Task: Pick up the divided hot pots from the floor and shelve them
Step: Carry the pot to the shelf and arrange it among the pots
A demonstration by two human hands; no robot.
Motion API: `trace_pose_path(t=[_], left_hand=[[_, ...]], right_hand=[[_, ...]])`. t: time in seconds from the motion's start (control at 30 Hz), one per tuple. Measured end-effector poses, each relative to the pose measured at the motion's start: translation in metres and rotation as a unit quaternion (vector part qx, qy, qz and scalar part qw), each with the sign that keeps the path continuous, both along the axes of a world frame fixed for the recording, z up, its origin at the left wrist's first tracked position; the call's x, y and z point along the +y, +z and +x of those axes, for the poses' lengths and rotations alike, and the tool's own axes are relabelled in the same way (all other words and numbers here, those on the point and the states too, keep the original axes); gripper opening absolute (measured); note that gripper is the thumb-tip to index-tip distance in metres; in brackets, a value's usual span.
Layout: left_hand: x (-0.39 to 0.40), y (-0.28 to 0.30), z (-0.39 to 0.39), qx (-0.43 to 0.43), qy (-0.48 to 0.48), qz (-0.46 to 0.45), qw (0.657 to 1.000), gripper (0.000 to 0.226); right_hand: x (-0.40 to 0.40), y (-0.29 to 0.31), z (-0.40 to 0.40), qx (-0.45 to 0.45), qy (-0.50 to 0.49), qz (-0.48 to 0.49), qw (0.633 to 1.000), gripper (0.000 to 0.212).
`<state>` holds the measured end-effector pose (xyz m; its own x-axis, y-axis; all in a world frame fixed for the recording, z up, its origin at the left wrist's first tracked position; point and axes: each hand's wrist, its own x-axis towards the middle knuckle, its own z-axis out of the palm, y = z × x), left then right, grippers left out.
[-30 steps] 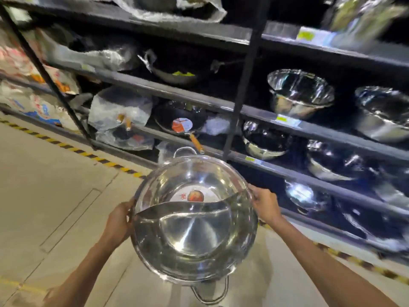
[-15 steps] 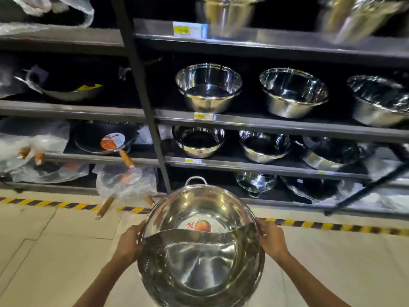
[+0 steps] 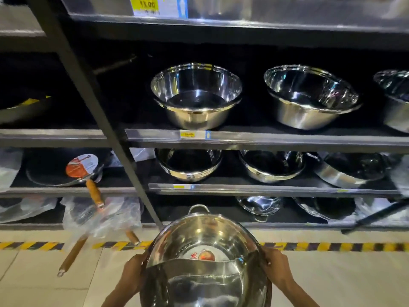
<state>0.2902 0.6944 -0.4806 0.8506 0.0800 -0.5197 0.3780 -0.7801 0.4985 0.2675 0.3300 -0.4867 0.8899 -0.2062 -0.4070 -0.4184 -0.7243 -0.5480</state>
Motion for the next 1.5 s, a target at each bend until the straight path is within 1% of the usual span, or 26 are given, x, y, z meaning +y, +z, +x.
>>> trace_pose_path(t=[0.07,0.13,0.2,0.23,0.3,0.33,0.4,0.43,0.5,0.57,0.6,0.7,0.73,0.8,0.87,0.9,1.0,1.13,1.2,1.4,1.5], left_hand=[[0.001,-0.031,0.032,-0.012,0.020,-0.014,1.000,0.053],[0.000,-0.066,0.065,-0.034,0.009,-0.018,0.999,0.061],[-0.001,-0.102,0.095,-0.023,-0.034,-0.011,0.999,0.067],[-0.001,-0.122,0.111,-0.007,-0.051,-0.008,0.999,0.065],[0.003,-0.161,0.138,0.015,-0.069,-0.015,0.997,0.048],[0.002,-0.181,0.150,0.003,-0.077,-0.021,0.997,0.037],[0.003,-0.224,0.173,-0.080,-0.086,-0.028,0.993,0.033],[0.001,-0.242,0.187,-0.123,-0.087,-0.029,0.988,0.033],[-0.002,-0.274,0.215,-0.148,-0.088,-0.038,0.984,0.049],[-0.005,-0.303,0.246,-0.179,-0.083,-0.027,0.980,0.054],[-0.007,-0.318,0.260,-0.186,-0.078,-0.015,0.979,0.052],[-0.011,-0.355,0.297,-0.209,-0.068,0.043,0.975,0.024],[-0.012,-0.364,0.306,-0.208,-0.054,0.056,0.975,0.022],[-0.010,-0.380,0.327,-0.216,-0.030,0.051,0.975,0.028],[-0.009,-0.391,0.347,-0.222,-0.007,0.036,0.974,0.037],[-0.009,-0.394,0.355,-0.228,0.005,0.028,0.973,0.038],[-0.012,-0.395,0.372,-0.238,0.018,0.031,0.971,0.035],[-0.010,-0.393,0.387,-0.237,0.004,0.012,0.971,0.029],[-0.011,-0.397,0.394,-0.240,0.025,0.001,0.971,0.026],[-0.018,-0.408,0.412,-0.255,0.051,-0.016,0.965,0.026],[-0.019,-0.410,0.416,-0.239,0.052,-0.004,0.970,0.030]], right_hand=[[0.003,-0.033,0.031,0.000,-0.008,0.002,1.000,0.025],[0.005,-0.069,0.063,0.005,-0.012,-0.001,1.000,0.024],[0.006,-0.108,0.092,0.004,-0.014,-0.006,1.000,0.019],[0.005,-0.126,0.106,0.011,-0.014,-0.020,1.000,0.019],[0.002,-0.161,0.131,0.011,-0.014,-0.024,1.000,0.018],[-0.002,-0.179,0.144,-0.002,-0.008,-0.016,1.000,0.018],[-0.010,-0.217,0.170,-0.032,0.003,-0.023,0.999,0.014],[-0.015,-0.237,0.185,-0.046,0.016,-0.050,0.998,0.013],[-0.024,-0.270,0.212,-0.060,0.046,-0.115,0.990,0.018],[-0.027,-0.299,0.236,-0.096,0.052,-0.119,0.987,0.018],[-0.028,-0.311,0.248,-0.111,0.047,-0.115,0.986,0.017],[-0.026,-0.348,0.283,-0.155,0.031,-0.120,0.980,0.024],[-0.025,-0.358,0.294,-0.149,0.033,-0.124,0.980,0.025],[-0.023,-0.374,0.316,-0.135,0.026,-0.127,0.982,0.027],[-0.021,-0.384,0.335,-0.153,-0.001,-0.107,0.982,0.028],[-0.020,-0.386,0.344,-0.170,-0.013,-0.104,0.980,0.028],[-0.016,-0.384,0.365,-0.175,-0.032,-0.098,0.979,0.027],[-0.015,-0.389,0.386,-0.166,-0.030,-0.070,0.983,0.031],[-0.014,-0.391,0.392,-0.169,-0.025,-0.065,0.983,0.031],[-0.008,-0.402,0.407,-0.192,-0.049,-0.043,0.979,0.028],[-0.007,-0.411,0.408,-0.191,-0.055,-0.041,0.979,0.033]])
